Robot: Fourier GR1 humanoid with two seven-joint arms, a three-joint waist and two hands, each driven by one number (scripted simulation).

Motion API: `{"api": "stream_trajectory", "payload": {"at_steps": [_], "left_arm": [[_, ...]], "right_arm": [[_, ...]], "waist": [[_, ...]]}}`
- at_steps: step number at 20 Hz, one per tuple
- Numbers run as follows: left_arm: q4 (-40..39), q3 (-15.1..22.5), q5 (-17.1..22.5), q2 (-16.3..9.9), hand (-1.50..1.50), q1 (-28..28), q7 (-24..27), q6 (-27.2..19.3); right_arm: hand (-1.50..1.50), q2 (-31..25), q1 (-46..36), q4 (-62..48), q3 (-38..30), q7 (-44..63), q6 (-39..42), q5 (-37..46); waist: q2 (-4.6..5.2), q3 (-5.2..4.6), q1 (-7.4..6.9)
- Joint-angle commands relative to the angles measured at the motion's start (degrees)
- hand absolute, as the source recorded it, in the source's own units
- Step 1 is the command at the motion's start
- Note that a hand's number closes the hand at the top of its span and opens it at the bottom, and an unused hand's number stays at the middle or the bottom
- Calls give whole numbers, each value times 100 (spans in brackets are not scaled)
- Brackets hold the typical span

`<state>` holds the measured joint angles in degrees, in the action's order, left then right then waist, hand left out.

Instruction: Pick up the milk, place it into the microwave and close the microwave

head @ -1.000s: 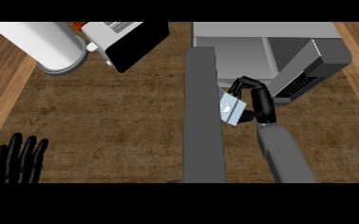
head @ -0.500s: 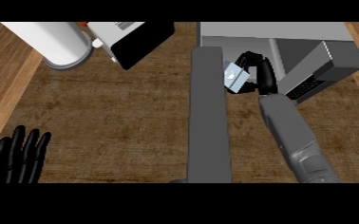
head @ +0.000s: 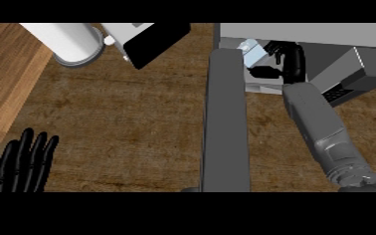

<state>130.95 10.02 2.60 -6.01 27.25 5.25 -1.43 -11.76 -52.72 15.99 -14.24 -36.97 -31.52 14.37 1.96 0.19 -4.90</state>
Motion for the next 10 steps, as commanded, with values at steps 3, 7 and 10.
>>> {"api": "stream_trajectory", "payload": {"at_steps": [3,7,10], "left_arm": [[-98,-26,-166,-75,-150,-103,-40,5],[-143,-220,-39,-222,-150,103,78,159],[50,1,-158,-179,-150,54,-25,137]], "right_arm": [[-150,-213,-411,-604,382,86,-472,591],[-150,-74,-509,-892,528,165,-289,749],[-150,-50,-756,-1035,669,335,-151,907]], "waist": [[73,3,-181],[32,-3,-170],[36,1,-194]]}}
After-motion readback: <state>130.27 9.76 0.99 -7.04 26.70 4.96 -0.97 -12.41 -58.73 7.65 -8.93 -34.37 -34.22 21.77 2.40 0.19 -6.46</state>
